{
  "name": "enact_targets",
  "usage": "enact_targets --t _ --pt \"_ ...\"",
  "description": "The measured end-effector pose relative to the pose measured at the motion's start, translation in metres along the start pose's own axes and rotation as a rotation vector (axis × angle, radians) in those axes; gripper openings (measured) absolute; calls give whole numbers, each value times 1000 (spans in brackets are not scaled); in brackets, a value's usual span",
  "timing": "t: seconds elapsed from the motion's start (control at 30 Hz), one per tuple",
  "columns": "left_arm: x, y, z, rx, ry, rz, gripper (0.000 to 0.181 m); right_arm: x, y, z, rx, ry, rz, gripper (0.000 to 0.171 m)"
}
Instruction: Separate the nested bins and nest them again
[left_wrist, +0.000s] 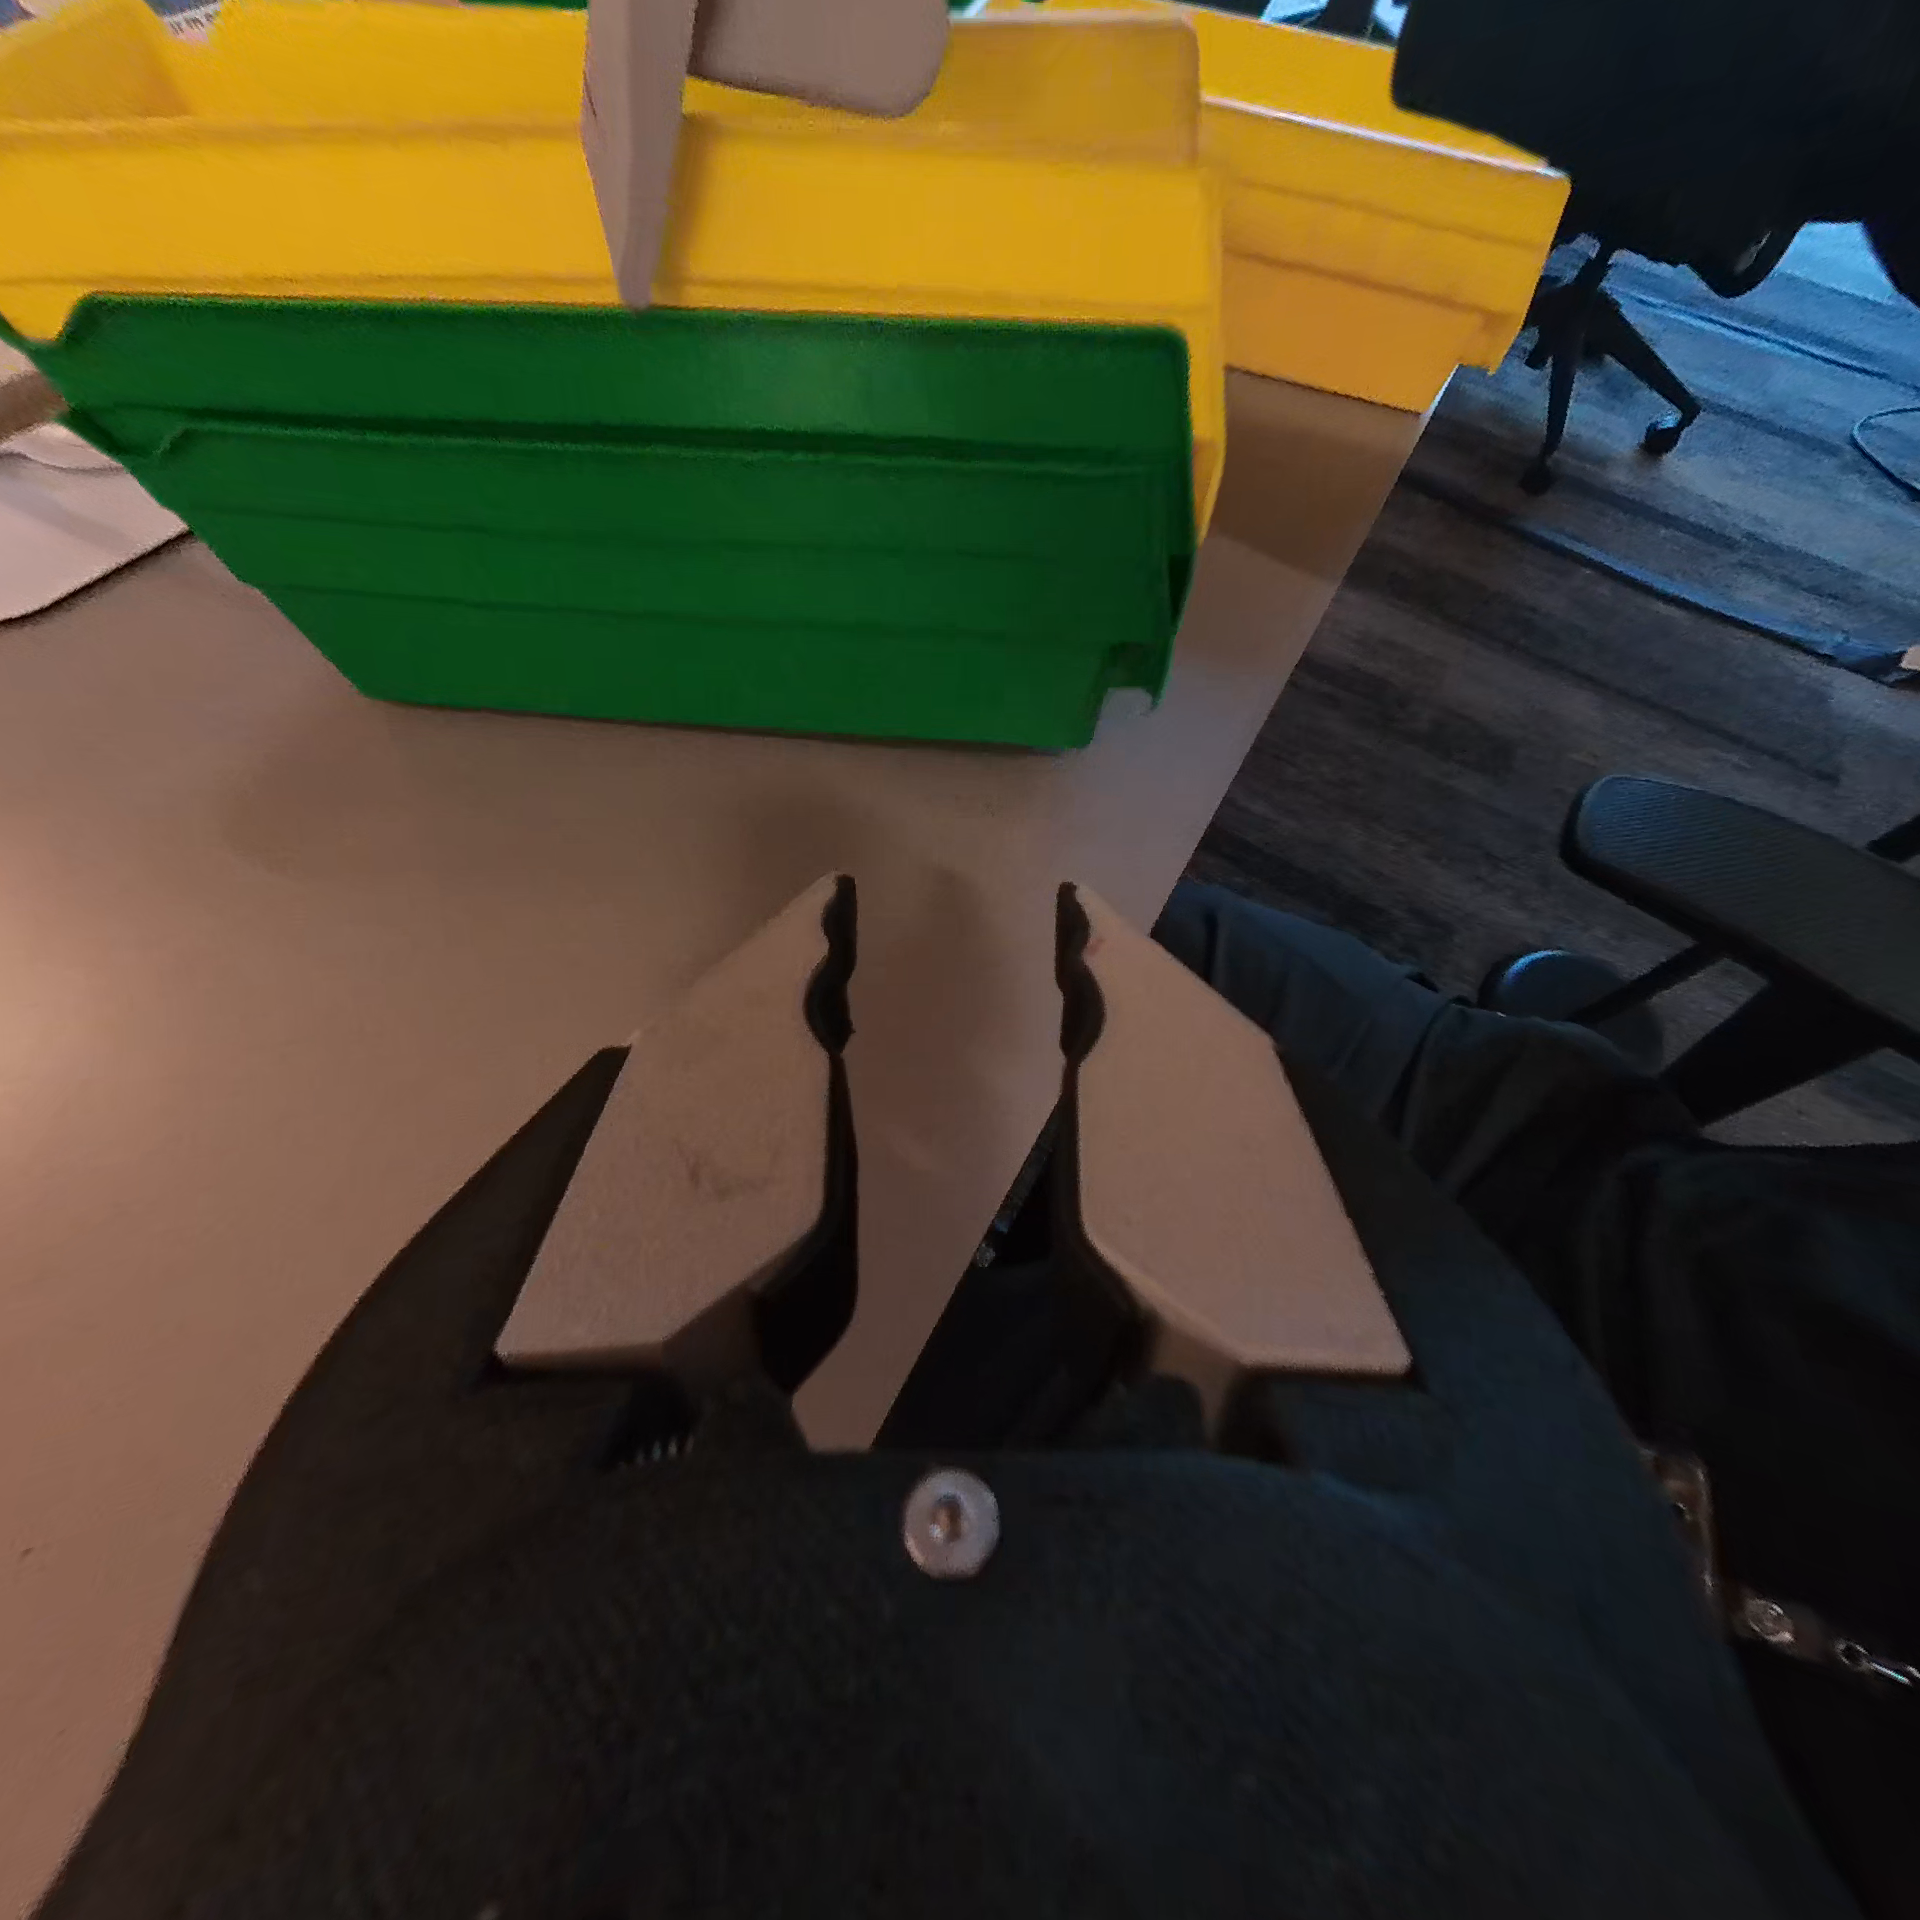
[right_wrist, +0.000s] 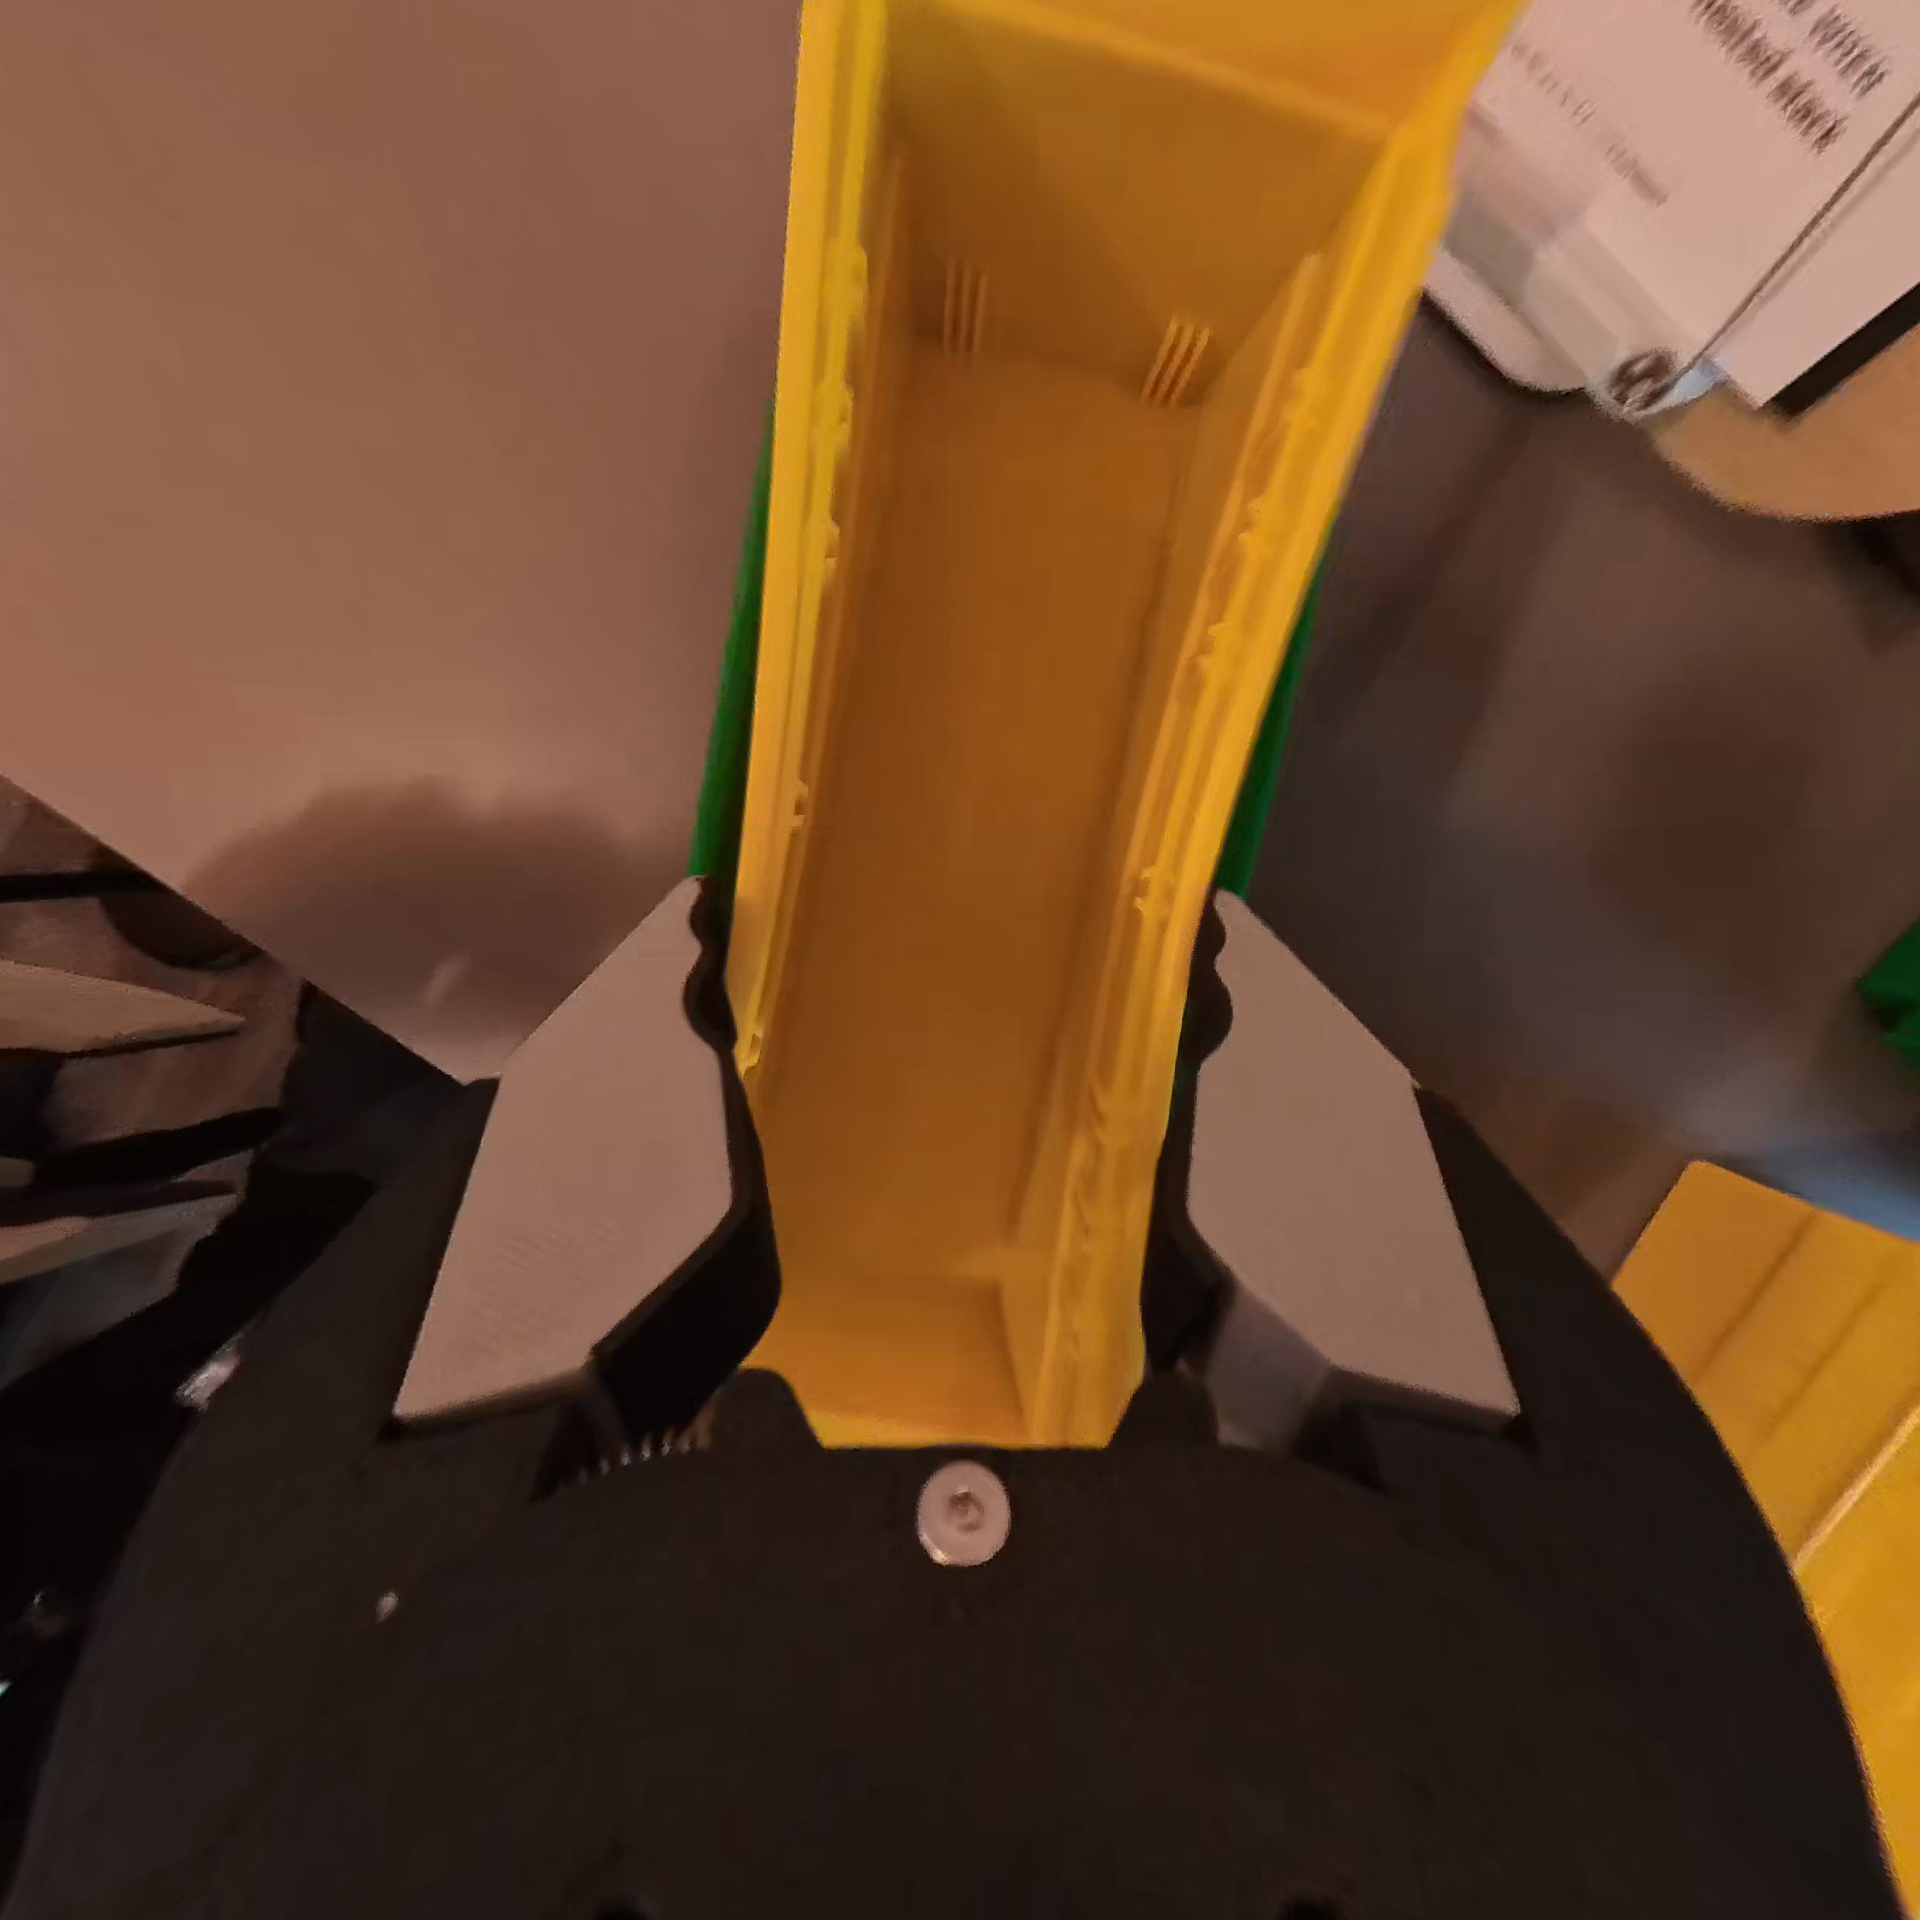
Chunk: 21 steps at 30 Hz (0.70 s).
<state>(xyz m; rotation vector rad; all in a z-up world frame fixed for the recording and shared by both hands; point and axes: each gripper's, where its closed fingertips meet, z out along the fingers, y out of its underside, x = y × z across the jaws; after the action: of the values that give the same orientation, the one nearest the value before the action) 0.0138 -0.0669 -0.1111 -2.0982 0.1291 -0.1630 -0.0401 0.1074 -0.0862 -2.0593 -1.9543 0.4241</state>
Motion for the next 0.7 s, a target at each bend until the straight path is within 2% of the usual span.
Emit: enact_targets --t 0.17,0.4,0.57,0.7 --pt "-3 2 1 -1 -1 -12 36 -9 -10 -11 27 72 -67 85" --pt "0 -2 -2 11 0 3 36 -8 -27 -44 152 80 -49 92" --pt "-4 -2 -6 16 -7 -1 36 13 -25 -100 289 118 -32 94" --pt "-8 -3 -9 26 -10 -14 36 55 2 -136 330 226 20 95"
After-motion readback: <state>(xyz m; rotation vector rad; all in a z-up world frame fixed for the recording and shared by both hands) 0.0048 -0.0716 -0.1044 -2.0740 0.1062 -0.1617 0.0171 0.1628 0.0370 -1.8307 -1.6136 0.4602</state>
